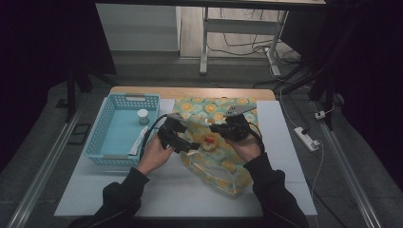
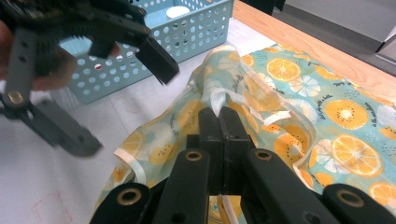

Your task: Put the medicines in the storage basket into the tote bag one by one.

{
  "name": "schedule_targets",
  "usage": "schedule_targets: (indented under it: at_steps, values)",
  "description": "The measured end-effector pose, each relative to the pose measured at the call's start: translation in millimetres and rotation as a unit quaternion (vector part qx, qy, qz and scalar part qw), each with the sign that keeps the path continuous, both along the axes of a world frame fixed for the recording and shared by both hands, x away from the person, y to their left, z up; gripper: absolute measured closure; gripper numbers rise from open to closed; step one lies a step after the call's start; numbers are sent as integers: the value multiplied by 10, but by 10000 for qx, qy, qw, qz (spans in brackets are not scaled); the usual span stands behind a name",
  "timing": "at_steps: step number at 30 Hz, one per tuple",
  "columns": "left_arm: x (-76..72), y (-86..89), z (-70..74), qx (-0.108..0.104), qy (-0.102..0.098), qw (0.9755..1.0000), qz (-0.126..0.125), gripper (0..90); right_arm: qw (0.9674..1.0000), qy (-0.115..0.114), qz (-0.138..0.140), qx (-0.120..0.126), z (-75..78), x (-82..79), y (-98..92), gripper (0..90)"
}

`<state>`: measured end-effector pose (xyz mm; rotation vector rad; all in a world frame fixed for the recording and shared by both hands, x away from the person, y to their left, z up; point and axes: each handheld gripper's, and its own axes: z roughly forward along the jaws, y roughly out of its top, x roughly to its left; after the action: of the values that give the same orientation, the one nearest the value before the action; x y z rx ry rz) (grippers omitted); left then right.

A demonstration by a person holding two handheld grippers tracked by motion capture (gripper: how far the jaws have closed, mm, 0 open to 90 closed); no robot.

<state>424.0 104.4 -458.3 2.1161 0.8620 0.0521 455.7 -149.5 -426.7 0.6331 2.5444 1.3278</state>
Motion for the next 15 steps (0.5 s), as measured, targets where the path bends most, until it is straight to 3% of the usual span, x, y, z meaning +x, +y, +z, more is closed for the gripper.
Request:
schedule_targets:
  at_steps: [7, 15]
  values:
    - [-24, 273, 72, 116, -34, 9998, 133, 5, 10000, 1, -8, 9, -1, 0, 0, 898]
    - [-49, 603, 91, 279, -178, 9977, 593, 1, 10000, 4, -16, 25, 1, 2, -1, 898]
